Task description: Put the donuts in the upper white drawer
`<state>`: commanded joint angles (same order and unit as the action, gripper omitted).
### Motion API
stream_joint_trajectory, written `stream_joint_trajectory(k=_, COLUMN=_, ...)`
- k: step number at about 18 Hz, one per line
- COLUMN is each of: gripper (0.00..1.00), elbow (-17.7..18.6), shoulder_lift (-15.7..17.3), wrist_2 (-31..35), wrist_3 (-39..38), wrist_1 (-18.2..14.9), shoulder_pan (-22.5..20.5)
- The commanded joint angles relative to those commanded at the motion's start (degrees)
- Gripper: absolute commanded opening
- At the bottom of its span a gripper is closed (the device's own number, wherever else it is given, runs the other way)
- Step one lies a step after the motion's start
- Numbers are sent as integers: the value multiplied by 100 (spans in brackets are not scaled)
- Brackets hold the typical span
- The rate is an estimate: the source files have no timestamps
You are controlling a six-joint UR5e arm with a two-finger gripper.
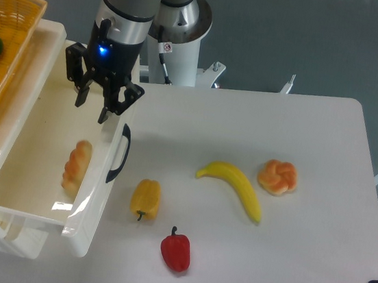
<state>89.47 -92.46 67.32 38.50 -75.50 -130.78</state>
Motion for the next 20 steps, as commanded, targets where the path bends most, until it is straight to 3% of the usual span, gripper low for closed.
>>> stream_joint_trajectory(k=2, gripper=55, elbow=-27, shoulder_lift=-27, wrist_2=9, wrist_3=0, wrist_1=192, shoulder_pan=-52)
stream_joint_trajectory(k=4, gripper=61, elbow=-35, shoulder_lift=-44, wrist_2=53, wrist_3=44, wrist_1=351, shoulder_pan=-131)
stream_joint_trajectory(k=12, gripper=78, elbow=-97, shoulder_lift=-281, wrist_2=70, wrist_3=307, wrist_1=466, shoulder_pan=-342)
stream_joint_trajectory(k=15, gripper=98, elbow=-106, shoulder_lift=-352, wrist_2=70, wrist_3=535, wrist_1=536, shoulder_pan=-588)
stream_joint_trajectory(k=20, gripper=100, elbow=-141, shoulder_lift=-448, wrist_2=70, wrist_3=791, wrist_1=545, shoulder_pan=-966)
